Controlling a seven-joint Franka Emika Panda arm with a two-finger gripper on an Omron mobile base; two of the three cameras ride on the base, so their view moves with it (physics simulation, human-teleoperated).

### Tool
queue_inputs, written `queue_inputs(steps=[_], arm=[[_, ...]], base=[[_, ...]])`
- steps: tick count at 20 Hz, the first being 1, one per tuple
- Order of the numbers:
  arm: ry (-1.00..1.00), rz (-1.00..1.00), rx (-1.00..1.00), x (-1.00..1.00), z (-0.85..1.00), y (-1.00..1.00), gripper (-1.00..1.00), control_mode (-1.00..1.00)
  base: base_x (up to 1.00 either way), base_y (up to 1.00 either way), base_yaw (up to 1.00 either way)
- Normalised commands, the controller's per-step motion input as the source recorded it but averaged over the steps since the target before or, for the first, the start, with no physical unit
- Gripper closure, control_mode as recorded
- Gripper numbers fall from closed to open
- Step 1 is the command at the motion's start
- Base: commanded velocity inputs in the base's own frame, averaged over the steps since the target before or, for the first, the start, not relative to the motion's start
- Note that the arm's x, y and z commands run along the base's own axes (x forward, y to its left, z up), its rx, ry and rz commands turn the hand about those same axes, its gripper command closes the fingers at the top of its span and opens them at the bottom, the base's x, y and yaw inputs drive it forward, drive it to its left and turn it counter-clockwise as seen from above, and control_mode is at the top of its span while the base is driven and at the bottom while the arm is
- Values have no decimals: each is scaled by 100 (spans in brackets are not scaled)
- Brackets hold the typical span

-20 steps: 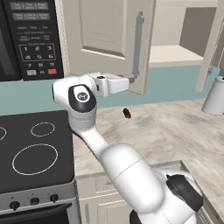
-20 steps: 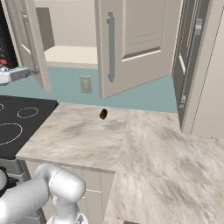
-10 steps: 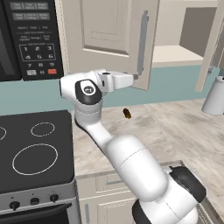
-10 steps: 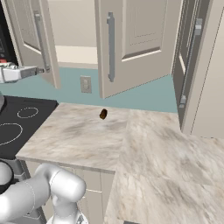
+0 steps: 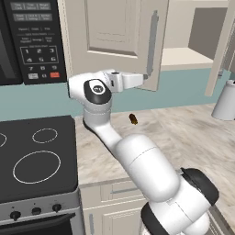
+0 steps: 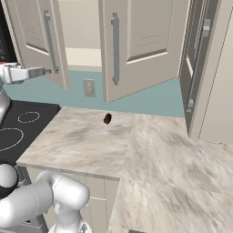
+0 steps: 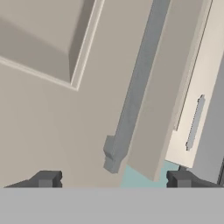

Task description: Close all open cabinet doors.

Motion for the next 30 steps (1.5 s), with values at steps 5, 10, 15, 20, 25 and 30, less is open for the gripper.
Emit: queue_inputs(steps=[5, 10, 15, 20, 25, 30], arm=[[-3, 5, 0, 13, 21, -29, -100, -100], [-5, 8, 0, 10, 18, -40, -100, -100], [-4, 14, 0, 33, 16, -55, -100, -100], [-1, 20, 2, 51, 7, -55, -100, -100], [0, 20, 3, 45, 9, -44, -100, -100], [0, 21, 3, 21, 17, -30, -100, -100]], base=[[0, 0, 0], [0, 0, 0], [0, 0, 0], [0, 0, 0], [0, 0, 0], [0, 0, 0]])
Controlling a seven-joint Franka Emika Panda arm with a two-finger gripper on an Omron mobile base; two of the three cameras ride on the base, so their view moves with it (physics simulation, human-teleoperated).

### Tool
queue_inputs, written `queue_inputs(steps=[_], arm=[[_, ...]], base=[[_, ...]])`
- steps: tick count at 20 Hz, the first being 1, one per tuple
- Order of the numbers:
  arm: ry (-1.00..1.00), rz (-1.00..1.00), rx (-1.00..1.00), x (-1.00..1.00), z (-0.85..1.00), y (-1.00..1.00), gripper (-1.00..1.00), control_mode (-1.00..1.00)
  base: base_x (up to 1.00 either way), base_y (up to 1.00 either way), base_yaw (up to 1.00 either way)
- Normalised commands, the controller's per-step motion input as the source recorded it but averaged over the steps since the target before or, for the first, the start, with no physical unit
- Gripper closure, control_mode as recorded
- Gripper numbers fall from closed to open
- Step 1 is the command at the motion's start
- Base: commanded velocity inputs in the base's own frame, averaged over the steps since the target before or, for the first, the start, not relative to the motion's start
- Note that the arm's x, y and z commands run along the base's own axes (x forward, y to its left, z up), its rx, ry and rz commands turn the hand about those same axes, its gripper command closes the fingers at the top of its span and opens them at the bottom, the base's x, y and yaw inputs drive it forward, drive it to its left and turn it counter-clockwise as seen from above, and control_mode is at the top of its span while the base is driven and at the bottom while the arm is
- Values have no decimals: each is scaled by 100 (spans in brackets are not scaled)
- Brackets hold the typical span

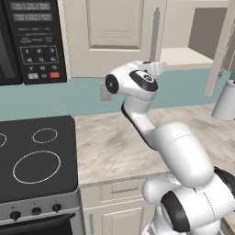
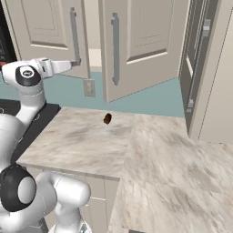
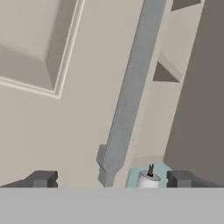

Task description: Close all open cabinet doors.

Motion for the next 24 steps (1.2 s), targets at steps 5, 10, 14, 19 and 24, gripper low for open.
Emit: queue_inputs(steps=[5, 10, 14, 19, 24], arm=[[0, 12, 1, 49, 2, -21, -100, -100], [5, 4, 0, 61, 0, -3, -100, -100], [11, 0, 0, 67, 0, 0, -100, -100], [14, 0, 0, 66, 0, 0, -100, -100], [14, 0, 0, 57, 0, 0, -100, -100]], base=[[0, 0, 0], [0, 0, 0], [0, 0, 0], [0, 0, 0], [0, 0, 0]])
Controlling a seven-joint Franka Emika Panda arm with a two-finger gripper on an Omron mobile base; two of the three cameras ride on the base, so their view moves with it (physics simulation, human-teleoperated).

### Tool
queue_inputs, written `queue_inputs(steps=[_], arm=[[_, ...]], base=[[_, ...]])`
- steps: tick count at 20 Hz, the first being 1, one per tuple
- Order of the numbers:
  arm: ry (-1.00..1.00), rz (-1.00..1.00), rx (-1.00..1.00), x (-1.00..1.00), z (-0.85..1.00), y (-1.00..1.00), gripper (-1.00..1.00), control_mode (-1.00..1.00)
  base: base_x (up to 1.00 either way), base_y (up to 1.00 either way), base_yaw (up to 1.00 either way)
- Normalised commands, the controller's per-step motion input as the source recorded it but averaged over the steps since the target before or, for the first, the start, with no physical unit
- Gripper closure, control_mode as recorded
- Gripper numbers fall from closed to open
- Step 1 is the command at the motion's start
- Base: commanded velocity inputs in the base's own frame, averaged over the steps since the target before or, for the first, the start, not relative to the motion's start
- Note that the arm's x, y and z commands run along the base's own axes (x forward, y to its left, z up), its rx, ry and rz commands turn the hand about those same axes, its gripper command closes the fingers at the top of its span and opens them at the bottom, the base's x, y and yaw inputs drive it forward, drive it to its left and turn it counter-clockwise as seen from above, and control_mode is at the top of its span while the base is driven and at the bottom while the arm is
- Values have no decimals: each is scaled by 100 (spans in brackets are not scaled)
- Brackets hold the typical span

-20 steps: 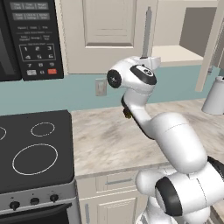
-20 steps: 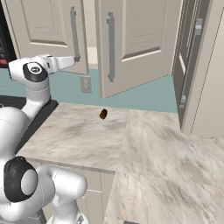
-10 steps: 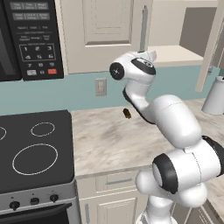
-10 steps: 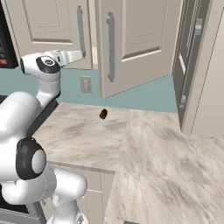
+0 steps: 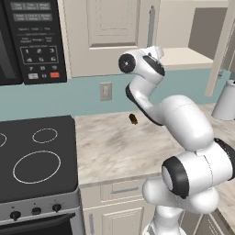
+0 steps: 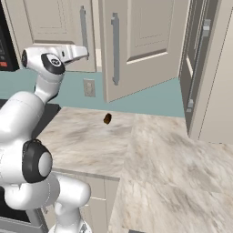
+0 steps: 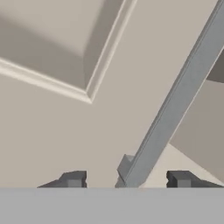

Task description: Close all open cabinet doors.

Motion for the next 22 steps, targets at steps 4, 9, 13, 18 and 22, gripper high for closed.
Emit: queue_inputs(steps=[4, 9, 13, 18, 22], arm=[[10, 0, 0, 22, 0, 0, -100, -100], [2, 0, 0, -29, 0, 0, -100, -100], [0, 0, 0, -85, 0, 0, -100, -100], [-6, 0, 0, -100, 8, 0, -100, -100], [-9, 0, 0, -100, 21, 0, -100, -100]], base=[[0, 0, 0], [0, 0, 0], [0, 0, 0], [0, 0, 0], [0, 0, 0]])
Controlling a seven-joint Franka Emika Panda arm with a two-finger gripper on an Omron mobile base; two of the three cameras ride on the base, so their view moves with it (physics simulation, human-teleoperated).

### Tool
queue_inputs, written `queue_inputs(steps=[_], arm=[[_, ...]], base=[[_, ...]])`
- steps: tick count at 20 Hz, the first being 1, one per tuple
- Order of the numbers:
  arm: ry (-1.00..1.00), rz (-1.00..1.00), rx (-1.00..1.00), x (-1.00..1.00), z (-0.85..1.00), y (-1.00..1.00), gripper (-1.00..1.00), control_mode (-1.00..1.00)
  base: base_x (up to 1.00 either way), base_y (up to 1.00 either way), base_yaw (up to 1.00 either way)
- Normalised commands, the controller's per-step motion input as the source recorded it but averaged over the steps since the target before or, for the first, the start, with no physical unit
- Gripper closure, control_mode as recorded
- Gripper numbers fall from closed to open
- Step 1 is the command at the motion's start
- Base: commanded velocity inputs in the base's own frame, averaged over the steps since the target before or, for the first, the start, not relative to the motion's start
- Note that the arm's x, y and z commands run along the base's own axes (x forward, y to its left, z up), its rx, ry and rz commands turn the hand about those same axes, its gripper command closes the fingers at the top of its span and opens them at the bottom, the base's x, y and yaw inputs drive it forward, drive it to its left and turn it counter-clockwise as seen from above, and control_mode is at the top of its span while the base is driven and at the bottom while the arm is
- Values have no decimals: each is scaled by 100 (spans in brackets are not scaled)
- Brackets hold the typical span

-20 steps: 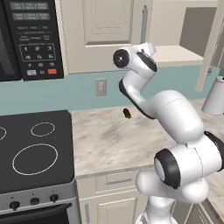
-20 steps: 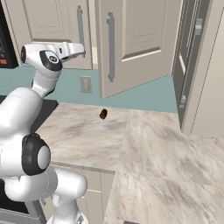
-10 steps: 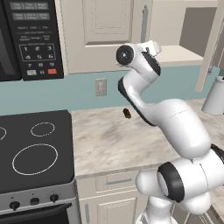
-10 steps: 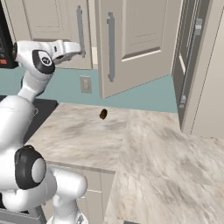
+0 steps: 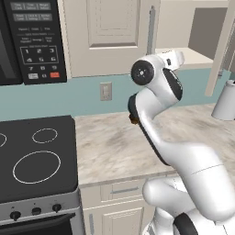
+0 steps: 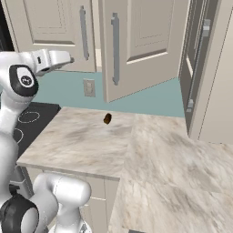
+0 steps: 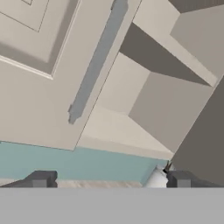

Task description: Close all open cabinet doors.

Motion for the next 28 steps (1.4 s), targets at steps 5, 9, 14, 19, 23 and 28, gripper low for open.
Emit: queue_inputs(steps=[5, 9, 14, 19, 23, 28], arm=[[-3, 0, 0, -97, 31, 0, -100, -100], [0, 0, 0, -94, 32, 0, -100, -100], [0, -1, 0, -87, 28, 0, -100, -100], [0, 0, 0, -77, 18, 0, -100, -100], [0, -1, 0, -74, 11, 0, -100, -100], [0, -3, 0, -68, 9, -7, -100, -100]], base=[[0, 0, 0], [0, 0, 0], [0, 0, 0], [0, 0, 0], [0, 0, 0], [0, 0, 0]])
